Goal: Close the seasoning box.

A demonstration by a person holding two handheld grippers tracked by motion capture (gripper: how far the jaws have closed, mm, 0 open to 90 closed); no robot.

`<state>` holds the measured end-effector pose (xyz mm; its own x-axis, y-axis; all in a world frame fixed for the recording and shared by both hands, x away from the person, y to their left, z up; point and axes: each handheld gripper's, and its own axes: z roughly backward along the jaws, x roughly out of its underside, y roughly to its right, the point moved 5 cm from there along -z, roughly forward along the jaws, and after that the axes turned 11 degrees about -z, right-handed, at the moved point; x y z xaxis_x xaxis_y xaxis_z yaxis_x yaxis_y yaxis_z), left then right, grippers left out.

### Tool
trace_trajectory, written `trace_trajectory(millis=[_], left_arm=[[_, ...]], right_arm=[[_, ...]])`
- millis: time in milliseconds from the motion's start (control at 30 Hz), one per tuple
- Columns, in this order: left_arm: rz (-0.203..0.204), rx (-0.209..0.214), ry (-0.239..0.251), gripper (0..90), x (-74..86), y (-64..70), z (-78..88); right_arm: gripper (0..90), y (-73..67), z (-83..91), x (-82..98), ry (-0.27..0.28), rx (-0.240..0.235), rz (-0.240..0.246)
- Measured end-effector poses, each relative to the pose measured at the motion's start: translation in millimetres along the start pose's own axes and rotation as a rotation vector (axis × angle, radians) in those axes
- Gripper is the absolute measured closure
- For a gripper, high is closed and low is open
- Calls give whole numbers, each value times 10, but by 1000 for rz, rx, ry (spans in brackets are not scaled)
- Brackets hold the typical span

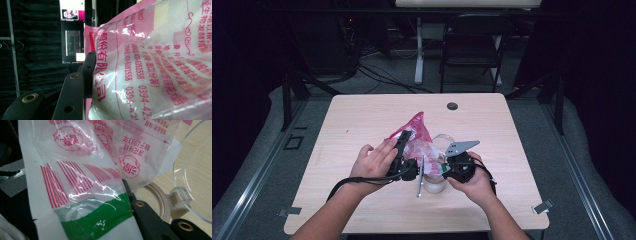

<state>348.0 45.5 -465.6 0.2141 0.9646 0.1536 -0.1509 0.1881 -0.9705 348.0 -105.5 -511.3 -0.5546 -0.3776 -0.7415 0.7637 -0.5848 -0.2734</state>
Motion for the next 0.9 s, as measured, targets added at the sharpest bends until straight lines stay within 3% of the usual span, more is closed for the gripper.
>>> trace_trajectory(millis=[367,567,667,900], left_arm=[[13,2,6,620,-24,3,-4],[-10,-4,13,620,-44,-13,-11],[-3,-3,22,619,-50,-1,-21],[-27,19,20,619,-56,8,-25]], right_arm=[[900,9,7,11,9,2,-4],[900,17,17,23,1,6,-5],[900,22,21,28,2,7,-6],[900,25,18,41,1,12,-9]])
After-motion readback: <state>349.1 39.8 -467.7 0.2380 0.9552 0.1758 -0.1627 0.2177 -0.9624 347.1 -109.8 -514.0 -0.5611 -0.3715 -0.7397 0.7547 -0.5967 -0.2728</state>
